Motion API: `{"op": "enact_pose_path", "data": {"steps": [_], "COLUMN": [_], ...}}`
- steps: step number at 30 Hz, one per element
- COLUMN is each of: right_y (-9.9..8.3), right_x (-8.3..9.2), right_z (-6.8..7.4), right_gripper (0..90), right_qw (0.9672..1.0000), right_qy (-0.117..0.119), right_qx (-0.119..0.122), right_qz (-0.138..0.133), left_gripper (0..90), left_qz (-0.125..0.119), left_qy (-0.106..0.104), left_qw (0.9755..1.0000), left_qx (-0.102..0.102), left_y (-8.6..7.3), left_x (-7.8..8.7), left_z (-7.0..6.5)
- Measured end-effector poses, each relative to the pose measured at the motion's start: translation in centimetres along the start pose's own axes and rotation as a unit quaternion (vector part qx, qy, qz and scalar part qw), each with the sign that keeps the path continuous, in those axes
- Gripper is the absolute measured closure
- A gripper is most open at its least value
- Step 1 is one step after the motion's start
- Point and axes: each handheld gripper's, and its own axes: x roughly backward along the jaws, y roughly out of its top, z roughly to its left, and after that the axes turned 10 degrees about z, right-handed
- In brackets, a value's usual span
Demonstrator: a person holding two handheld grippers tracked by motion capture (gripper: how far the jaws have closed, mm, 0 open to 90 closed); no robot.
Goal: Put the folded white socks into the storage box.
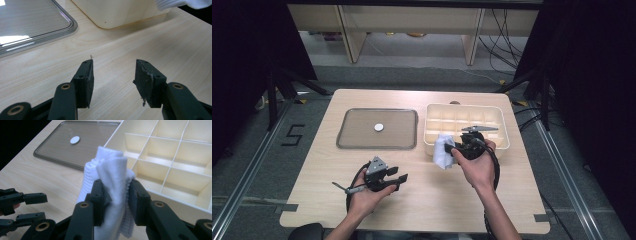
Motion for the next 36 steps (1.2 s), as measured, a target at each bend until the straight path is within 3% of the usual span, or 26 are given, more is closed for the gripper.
{"op": "enact_pose_path", "data": {"steps": [5,12,13,14,15,18,20,24,27,28,29,36], "right_y": [0.5,1.2,1.3,1.4,1.4,1.5,1.6,2.0,2.3,2.5,2.5,3.3], "right_x": [0.0,-0.2,-0.3,-0.5,-0.5,-0.6,-0.6,-0.6,-0.6,-0.7,-0.6,-1.0], "right_z": [0.2,0.5,0.6,0.5,0.6,0.5,0.7,0.6,0.7,0.5,0.7,0.6], "right_gripper": [68.5,68.5,68.5,68.5,68.5,68.5,68.5,68.5,68.5,68.5,68.4,68.5], "right_qw": [1.0000,0.9997,0.9998,0.9997,0.9998,0.9997,0.9997,0.9994,0.9994,0.9990,0.9994,0.9989], "right_qy": [-0.002,-0.015,-0.008,-0.012,-0.011,-0.009,-0.013,-0.018,-0.019,-0.025,-0.020,-0.030], "right_qx": [0.002,0.012,0.004,0.014,0.003,0.015,0.006,0.018,0.009,0.025,0.007,0.017], "right_qz": [-0.005,-0.014,-0.015,-0.016,-0.016,-0.017,-0.018,-0.023,-0.026,-0.029,-0.026,-0.032], "left_gripper": [48.9,48.6,48.4,48.4,48.4,48.4,48.4,48.4,48.4,48.3,48.4,48.4], "left_qz": [0.001,0.000,0.000,-0.001,-0.001,0.003,0.001,0.003,0.004,0.003,0.004,0.003], "left_qy": [0.003,0.000,0.000,0.003,0.002,0.001,0.003,0.002,-0.001,0.000,0.000,0.003], "left_qw": [1.0000,1.0000,1.0000,1.0000,1.0000,1.0000,1.0000,1.0000,1.0000,1.0000,1.0000,0.9999], "left_qx": [-0.007,0.000,0.000,0.001,0.000,-0.004,-0.008,-0.008,-0.005,-0.005,-0.005,-0.011], "left_y": [0.0,-0.1,-0.1,-0.1,-0.1,0.0,0.0,0.0,0.0,0.0,0.0,-0.1], "left_x": [0.1,0.0,0.0,0.0,-0.1,0.1,0.1,0.1,0.0,0.0,0.0,0.0], "left_z": [0.1,0.0,0.0,0.0,0.0,0.0,0.0,0.0,0.0,0.0,0.0,0.0]}}
